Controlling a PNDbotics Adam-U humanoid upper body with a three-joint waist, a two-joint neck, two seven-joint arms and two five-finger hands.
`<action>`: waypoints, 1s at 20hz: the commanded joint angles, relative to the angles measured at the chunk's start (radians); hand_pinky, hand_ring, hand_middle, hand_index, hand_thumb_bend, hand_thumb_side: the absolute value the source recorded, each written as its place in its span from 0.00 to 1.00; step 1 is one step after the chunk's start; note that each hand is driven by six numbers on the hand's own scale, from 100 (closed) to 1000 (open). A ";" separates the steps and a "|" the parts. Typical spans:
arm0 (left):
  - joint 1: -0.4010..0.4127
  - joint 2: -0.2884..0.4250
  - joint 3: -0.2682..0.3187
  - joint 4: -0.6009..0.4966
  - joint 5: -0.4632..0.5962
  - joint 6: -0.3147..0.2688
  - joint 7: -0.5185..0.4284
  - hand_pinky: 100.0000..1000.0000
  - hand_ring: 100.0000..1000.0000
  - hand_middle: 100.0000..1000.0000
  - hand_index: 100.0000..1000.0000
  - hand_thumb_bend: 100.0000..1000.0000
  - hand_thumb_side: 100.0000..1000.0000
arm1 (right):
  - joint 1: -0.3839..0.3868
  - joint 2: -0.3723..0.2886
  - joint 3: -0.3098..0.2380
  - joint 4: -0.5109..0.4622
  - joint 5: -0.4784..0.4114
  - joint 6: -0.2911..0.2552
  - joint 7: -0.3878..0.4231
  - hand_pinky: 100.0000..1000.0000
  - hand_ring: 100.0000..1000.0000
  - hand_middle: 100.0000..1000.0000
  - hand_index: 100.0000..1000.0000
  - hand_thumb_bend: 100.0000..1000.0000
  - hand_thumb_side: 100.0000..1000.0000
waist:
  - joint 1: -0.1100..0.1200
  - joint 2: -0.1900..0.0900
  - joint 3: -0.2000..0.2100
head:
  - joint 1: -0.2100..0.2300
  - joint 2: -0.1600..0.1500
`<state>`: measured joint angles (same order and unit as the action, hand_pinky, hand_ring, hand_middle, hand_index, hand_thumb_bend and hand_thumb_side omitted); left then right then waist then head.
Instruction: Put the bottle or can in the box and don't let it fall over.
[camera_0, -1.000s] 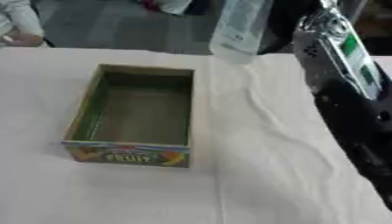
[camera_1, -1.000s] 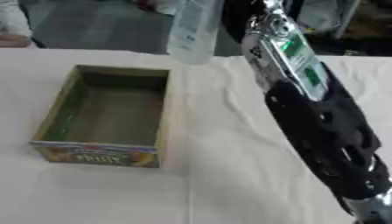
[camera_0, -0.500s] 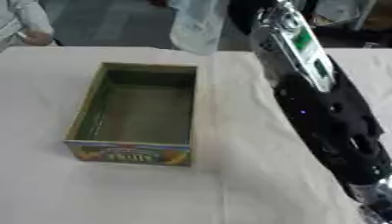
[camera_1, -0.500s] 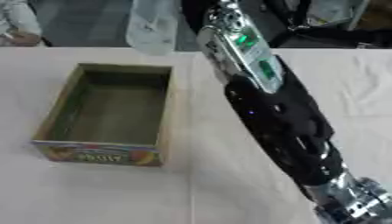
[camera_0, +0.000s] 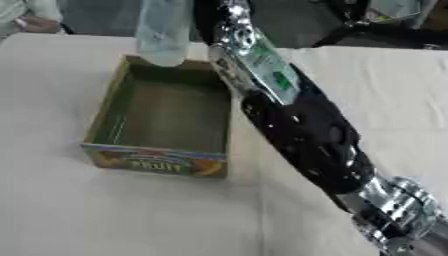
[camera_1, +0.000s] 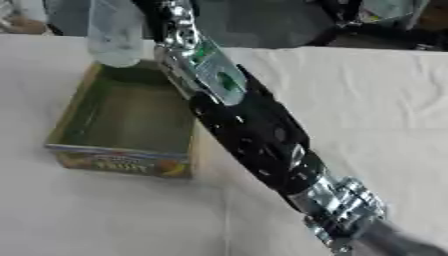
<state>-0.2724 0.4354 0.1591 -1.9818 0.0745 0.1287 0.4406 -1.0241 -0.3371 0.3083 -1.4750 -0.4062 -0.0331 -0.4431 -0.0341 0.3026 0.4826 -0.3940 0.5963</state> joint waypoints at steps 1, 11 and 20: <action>-0.011 0.027 0.021 -0.018 0.001 0.014 0.035 1.00 0.73 0.60 0.79 0.00 0.52 | -0.019 0.009 0.014 0.032 0.050 -0.044 -0.005 0.55 0.16 0.11 0.08 0.00 0.32 | 0.005 -0.011 0.004 | -0.011 -0.010; -0.007 0.038 0.024 -0.018 -0.003 0.021 0.063 1.00 0.73 0.60 0.78 0.00 0.52 | 0.038 0.052 0.116 0.150 0.204 -0.032 0.083 0.63 0.30 0.26 0.20 0.00 0.32 | 0.001 -0.014 -0.012 | 0.004 -0.026; 0.008 0.039 0.027 -0.018 -0.008 0.026 0.066 1.00 0.73 0.60 0.78 0.00 0.52 | 0.090 0.080 0.184 0.298 0.341 0.104 0.212 0.97 1.00 1.00 0.98 0.00 0.32 | 0.002 -0.022 -0.044 | 0.028 -0.014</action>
<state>-0.2608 0.4409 0.1710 -1.9820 0.0717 0.1542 0.5035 -0.9399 -0.2584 0.4724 -1.2091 -0.0892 0.0560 -0.2479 -0.0392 0.2906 0.4352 -0.3705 0.5841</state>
